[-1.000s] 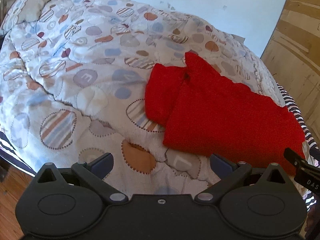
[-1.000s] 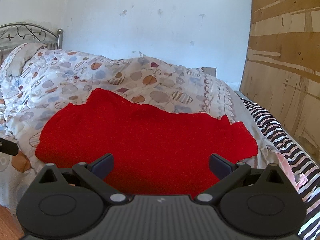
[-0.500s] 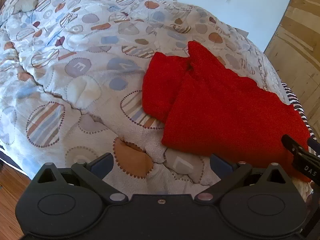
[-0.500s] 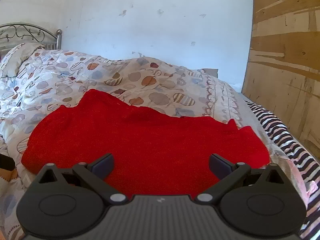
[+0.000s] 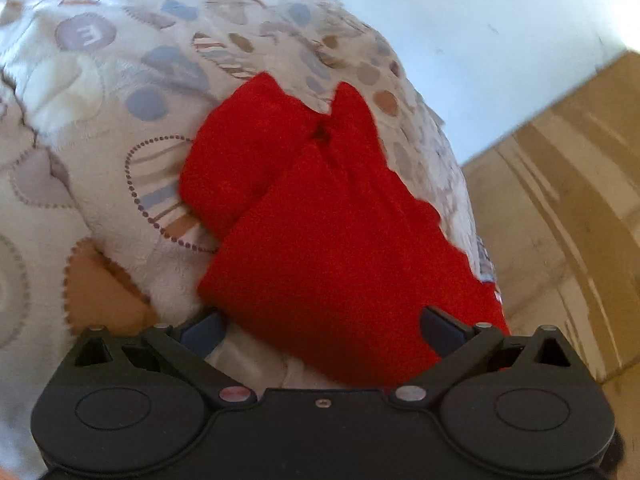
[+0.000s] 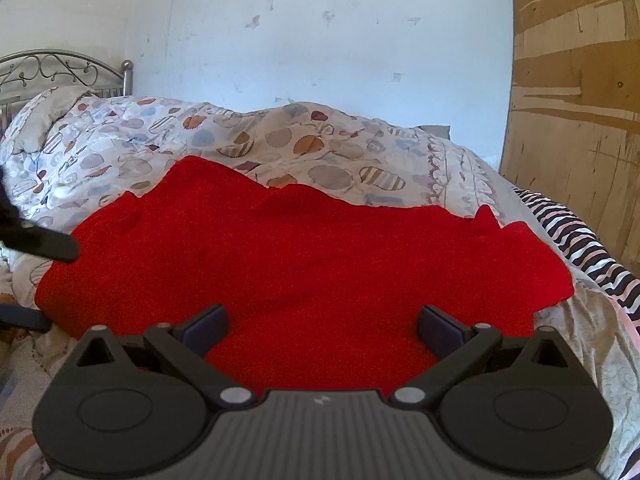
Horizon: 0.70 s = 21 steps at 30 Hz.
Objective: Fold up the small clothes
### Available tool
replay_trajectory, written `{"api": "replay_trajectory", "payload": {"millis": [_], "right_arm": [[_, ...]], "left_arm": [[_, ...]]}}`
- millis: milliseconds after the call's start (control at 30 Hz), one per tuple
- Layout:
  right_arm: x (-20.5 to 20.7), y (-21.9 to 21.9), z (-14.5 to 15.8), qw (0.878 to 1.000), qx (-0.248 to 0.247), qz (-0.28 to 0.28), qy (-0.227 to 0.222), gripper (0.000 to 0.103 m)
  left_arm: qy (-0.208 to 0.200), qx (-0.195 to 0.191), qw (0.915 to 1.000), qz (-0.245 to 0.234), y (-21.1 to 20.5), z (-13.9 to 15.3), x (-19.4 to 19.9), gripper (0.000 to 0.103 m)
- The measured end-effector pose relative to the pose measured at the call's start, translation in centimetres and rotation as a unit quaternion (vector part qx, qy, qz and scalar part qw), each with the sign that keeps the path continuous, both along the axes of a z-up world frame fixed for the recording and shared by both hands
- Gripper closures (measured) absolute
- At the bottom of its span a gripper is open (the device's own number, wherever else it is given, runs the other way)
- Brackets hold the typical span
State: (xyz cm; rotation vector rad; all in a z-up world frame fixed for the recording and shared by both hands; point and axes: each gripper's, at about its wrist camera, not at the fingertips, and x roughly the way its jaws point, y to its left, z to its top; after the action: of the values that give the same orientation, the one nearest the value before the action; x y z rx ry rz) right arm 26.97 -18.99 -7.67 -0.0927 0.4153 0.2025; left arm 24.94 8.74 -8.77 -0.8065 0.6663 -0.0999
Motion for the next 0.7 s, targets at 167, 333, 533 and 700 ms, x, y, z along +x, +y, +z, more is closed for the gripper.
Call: {"api": "replay_trajectory", "payload": {"millis": [167,333,533,700], "right_arm": [[-0.1,-0.1,-0.3,1.000,0.006,-0.001,-0.006,0.000],[-0.2,0.0,-0.4,1.000,0.007,-0.003,-0.008,0.000],[-0.3,-0.1,-0.5,1.000,0.009,-0.003,-0.011,0.000],[-0.5,0.0,-0.7,1.000,0.007,-0.007,-0.016,0.000]], "left_arm": [[-0.004,0.007,0.9989,0.046,-0.7,-0.6,1.2,0.002],[-0.001,0.015,0.9931,0.116,-0.8,-0.4,1.4,0.040],[-0.004,0.025,0.9924,0.121,-0.6,0.2,1.3,0.051],[0.010,0.011,0.9929,0.118,0.1,-0.3,1.4,0.047]]}}
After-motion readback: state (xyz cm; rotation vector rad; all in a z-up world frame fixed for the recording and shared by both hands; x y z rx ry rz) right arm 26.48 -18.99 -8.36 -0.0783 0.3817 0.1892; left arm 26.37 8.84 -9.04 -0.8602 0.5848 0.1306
